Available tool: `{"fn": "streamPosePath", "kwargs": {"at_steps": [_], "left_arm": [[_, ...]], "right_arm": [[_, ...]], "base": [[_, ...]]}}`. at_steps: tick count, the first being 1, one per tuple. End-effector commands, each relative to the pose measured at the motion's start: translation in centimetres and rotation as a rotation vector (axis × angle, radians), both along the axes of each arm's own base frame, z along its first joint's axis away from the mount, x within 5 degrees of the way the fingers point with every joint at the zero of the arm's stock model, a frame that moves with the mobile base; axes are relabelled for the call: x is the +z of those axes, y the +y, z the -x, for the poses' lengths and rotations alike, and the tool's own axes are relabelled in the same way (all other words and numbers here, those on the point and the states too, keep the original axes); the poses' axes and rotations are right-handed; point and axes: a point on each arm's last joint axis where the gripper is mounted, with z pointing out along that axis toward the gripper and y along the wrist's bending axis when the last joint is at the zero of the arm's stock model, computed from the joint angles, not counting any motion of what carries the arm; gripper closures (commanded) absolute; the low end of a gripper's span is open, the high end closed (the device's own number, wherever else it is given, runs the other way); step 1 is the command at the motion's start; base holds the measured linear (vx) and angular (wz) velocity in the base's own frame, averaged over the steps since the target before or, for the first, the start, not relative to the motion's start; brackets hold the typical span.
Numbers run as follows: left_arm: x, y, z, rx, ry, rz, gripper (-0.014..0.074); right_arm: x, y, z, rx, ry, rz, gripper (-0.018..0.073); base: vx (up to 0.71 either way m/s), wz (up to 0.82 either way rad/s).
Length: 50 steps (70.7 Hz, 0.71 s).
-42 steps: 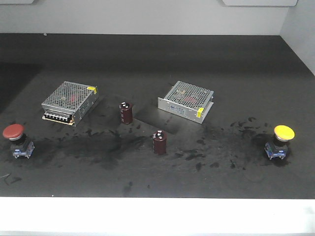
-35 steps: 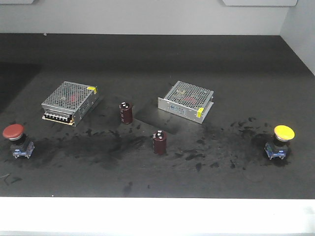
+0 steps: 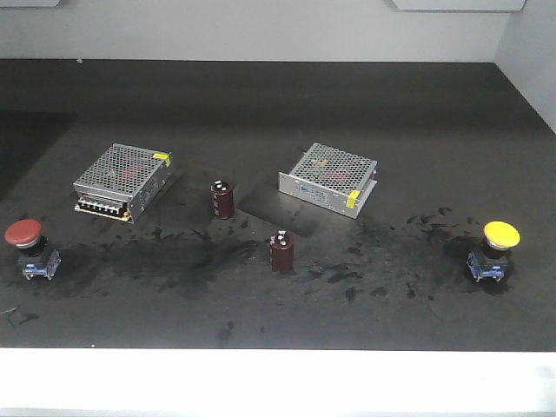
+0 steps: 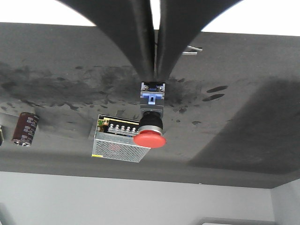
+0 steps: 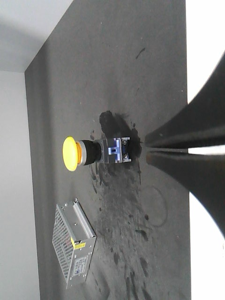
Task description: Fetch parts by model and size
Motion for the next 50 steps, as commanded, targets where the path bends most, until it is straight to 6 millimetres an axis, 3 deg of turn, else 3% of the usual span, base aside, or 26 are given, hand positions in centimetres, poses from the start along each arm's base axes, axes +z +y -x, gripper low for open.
{"fn": "streamPosePath", "kwargs": {"at_steps": [1,50], "left_arm": [[0.55,0.0,0.02,0.002,-0.079,0.009,0.0603],[0.57,0.0,0.02,0.002,-0.082,0.009,0.0603]], "right_arm": [[0.59,0.02,-0.03,0.001,-0.079,0.009,0.0565],[0.6,0.02,-0.03,0.001,-0.08,0.012,0.0565]], "base": [[0.0,0.0],[0.0,0.0]]}}
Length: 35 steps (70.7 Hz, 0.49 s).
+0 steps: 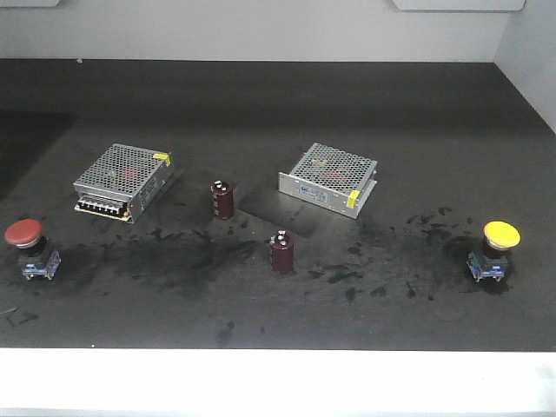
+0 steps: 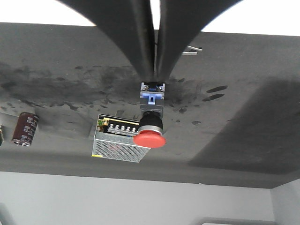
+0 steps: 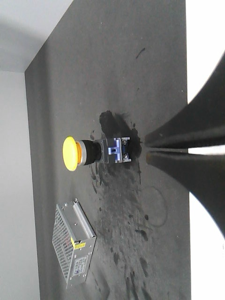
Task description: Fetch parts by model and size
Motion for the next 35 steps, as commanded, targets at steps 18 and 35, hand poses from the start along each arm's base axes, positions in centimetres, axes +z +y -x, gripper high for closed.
{"fn": "streamPosePath", "kwargs": {"at_steps": [18,35], "left_arm": [[1.7,0.0,0.1,0.001,-0.204,0.023,0.0603],[5.2,0.0,1.0,-0.004,-0.554,0.02,0.0603]], "right_arm": [[1.2,0.1,-0.1,0.007,-0.144,0.015,0.0565],[5.1,0.4,0.7,0.04,-0.512,0.006,0.0565]], "base": [[0.0,0.0],[0.0,0.0]]}}
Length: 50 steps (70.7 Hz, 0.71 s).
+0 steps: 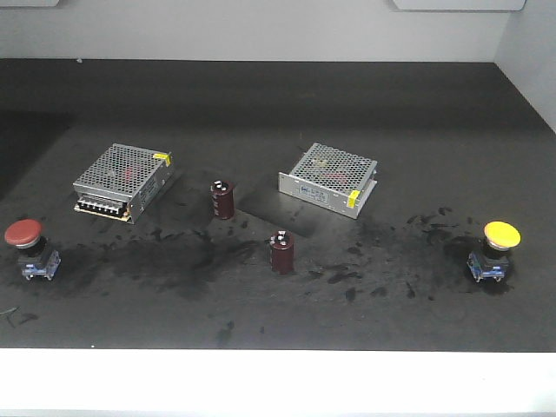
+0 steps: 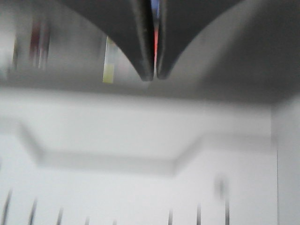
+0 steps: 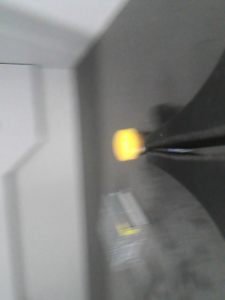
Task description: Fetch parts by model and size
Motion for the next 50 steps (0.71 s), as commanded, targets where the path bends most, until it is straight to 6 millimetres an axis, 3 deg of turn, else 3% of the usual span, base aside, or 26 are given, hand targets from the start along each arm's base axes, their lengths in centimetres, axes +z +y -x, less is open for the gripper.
{"fn": "streamPosePath", "kwargs": {"at_steps": [1,11,20,36,43,50], "left_arm": [[2.5,0.0,0.9,-0.003,-0.234,0.016,0.0603],[6.3,0.0,1.5,-0.002,-0.284,0.008,0.0603],[11.4,0.0,1.8,0.001,-0.28,-0.006,0.0603],[18.5,0.0,-0.6,0.004,-0.102,0.0,0.0602],[19.5,0.1,-2.7,0.004,-0.006,0.002,0.0599],[19.1,0.1,-5.1,0.005,0.089,0.003,0.0592]], "right_arm": [[2.9,0.2,0.7,0.014,-0.258,0.008,0.0565],[6.8,0.1,1.3,0.011,-0.322,0.0,0.0565],[11.3,0.1,1.2,0.01,-0.368,0.002,0.0565],[18.1,0.2,-1.1,0.012,-0.396,0.001,0.0565],[19.1,0.2,-3.3,0.01,-0.331,0.003,0.0565],[19.1,0.3,-5.4,0.007,-0.243,0.005,0.0565]], "base": [[0.0,0.0],[0.0,0.0],[0.0,0.0],[0.0,0.0],[0.0,0.0],[0.0,0.0]]}}
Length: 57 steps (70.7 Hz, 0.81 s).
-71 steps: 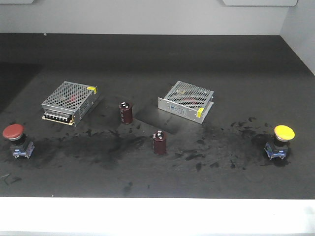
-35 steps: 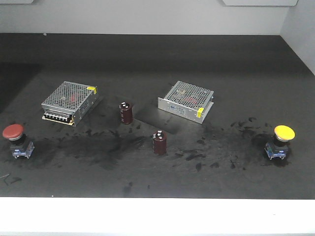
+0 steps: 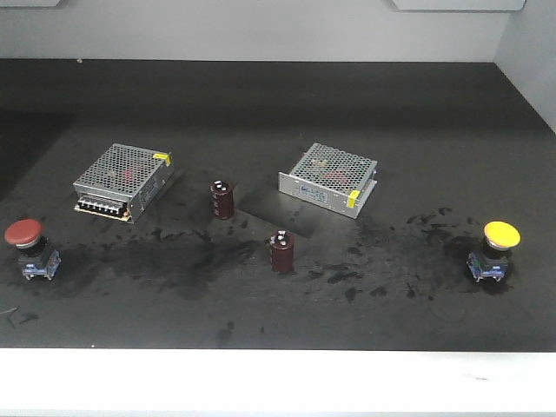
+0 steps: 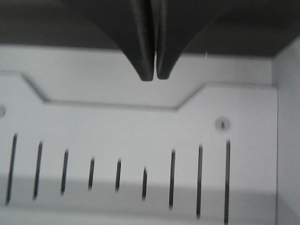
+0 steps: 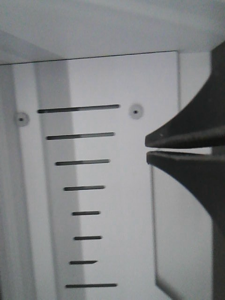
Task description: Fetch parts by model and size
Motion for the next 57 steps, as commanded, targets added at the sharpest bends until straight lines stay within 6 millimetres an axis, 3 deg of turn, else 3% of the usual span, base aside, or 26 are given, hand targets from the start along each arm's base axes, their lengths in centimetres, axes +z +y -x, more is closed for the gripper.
{"fn": "streamPosePath", "kwargs": {"at_steps": [1,16,26,31,49,57], "left_arm": [[0.7,0.0,-2.0,0.0,0.025,0.007,0.0591],[-1.6,0.1,-5.9,0.002,0.225,0.01,0.0549],[-3.0,0.1,-7.3,0.003,0.337,0.01,0.0475],[-3.6,0.1,-7.8,0.003,0.389,0.01,0.041],[-5.3,0.1,-9.2,0.005,0.515,0.009,0.0045],[-5.8,0.2,-9.5,0.005,0.556,0.009,-0.0081]], "right_arm": [[1.0,0.0,-1.9,-0.008,0.019,0.011,0.0565],[-1.4,0.1,-6.0,-0.012,0.219,0.017,0.0545],[-3.0,0.1,-7.6,-0.017,0.341,0.02,0.0473],[-3.5,0.1,-8.0,-0.019,0.377,0.022,0.0409],[-3.7,0.1,-8.2,-0.019,0.392,0.022,0.0016],[-3.7,0.1,-8.2,-0.019,0.392,0.022,-0.0106]], "base": [[0.0,0.0],[0.0,0.0],[0.0,0.0],[0.0,0.0],[0.0,0.0],[0.0,0.0]]}}
